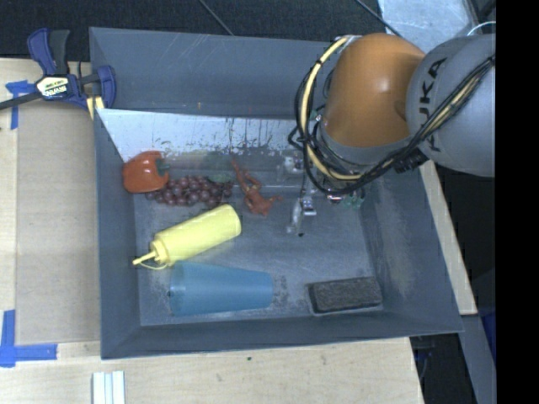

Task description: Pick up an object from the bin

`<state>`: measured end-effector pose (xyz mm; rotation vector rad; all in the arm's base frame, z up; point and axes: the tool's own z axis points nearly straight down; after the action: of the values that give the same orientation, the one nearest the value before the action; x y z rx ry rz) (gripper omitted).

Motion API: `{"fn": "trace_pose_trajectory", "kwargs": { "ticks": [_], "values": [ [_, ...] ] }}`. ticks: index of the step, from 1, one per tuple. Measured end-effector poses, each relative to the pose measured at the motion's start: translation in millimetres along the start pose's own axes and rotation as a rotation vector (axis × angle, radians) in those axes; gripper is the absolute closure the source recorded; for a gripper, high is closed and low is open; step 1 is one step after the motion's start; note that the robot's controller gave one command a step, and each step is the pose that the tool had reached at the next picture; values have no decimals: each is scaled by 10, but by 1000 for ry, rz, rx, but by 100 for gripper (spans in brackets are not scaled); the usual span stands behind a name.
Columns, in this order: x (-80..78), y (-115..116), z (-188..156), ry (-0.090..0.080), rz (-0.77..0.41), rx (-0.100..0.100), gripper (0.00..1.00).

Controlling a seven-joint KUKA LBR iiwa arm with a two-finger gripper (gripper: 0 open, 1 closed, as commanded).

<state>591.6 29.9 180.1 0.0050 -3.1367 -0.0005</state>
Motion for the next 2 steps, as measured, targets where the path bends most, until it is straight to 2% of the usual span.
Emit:
{"fn": "trace_pose_trajectory", "kwargs": {
  "ticks": [1,2],
  "values": [
    [-18,-1,-48,-9,1,0,0],
    [-303,66,1126,-6,68,-1,0]
  ]
}}
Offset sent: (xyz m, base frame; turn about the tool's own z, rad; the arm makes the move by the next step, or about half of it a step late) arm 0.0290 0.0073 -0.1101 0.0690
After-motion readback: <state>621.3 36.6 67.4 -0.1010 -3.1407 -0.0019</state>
